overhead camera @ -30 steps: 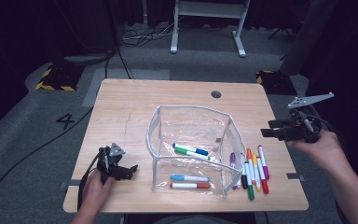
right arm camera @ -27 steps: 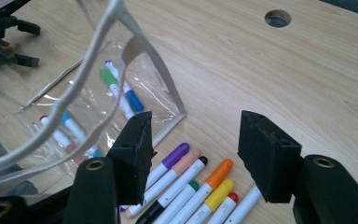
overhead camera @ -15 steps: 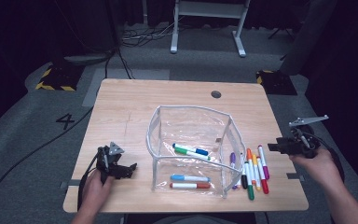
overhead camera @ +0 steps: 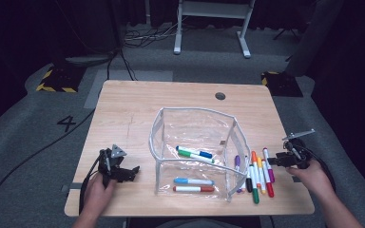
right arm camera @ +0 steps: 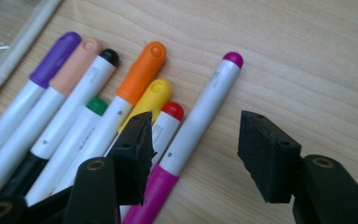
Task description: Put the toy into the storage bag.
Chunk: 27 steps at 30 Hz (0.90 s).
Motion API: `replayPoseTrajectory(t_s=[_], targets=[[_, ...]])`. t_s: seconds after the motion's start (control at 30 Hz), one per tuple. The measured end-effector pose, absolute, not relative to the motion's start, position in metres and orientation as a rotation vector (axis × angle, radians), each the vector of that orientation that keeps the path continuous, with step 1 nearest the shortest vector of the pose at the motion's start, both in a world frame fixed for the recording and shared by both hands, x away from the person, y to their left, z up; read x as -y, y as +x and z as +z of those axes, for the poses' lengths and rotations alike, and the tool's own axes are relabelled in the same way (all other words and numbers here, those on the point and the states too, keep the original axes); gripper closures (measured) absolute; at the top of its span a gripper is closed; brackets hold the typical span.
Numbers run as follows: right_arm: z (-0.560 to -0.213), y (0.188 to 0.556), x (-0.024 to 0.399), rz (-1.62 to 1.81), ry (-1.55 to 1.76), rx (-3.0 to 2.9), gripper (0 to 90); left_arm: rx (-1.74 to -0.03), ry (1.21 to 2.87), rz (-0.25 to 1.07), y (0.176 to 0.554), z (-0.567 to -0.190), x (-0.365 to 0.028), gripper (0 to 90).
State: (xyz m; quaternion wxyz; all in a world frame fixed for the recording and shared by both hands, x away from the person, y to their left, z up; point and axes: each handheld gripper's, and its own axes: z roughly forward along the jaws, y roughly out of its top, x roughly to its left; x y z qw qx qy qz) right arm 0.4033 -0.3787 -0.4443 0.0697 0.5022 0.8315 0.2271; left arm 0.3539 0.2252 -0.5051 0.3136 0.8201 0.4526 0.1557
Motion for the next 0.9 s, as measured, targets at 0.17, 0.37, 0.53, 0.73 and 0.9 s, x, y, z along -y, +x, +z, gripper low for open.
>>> replayPoseTrajectory(t_s=[0.17,0.37,0.53,0.73,0.9], targets=[[-0.456,0.407,0.377,0.621,1.521,-2.516,48.4,-1.193,2.162,0.410,0.354,-0.505,-0.225,0.0],[-0.464,0.411,0.375,0.521,1.534,-2.506,59.7,-1.194,2.161,0.409,0.354,-0.505,-0.225,0.0],[-0.463,0.410,0.371,0.428,1.621,-2.445,75.6,-1.193,2.162,0.410,0.354,-0.505,-0.225,0.0],[-0.462,0.412,0.372,0.430,1.683,-2.419,76.3,-1.194,2.161,0.409,0.354,-0.505,-0.225,0.0],[-0.441,0.409,0.377,0.552,1.672,-2.419,76.3,-1.194,2.163,0.410,0.354,-0.505,-0.225,0.0]])
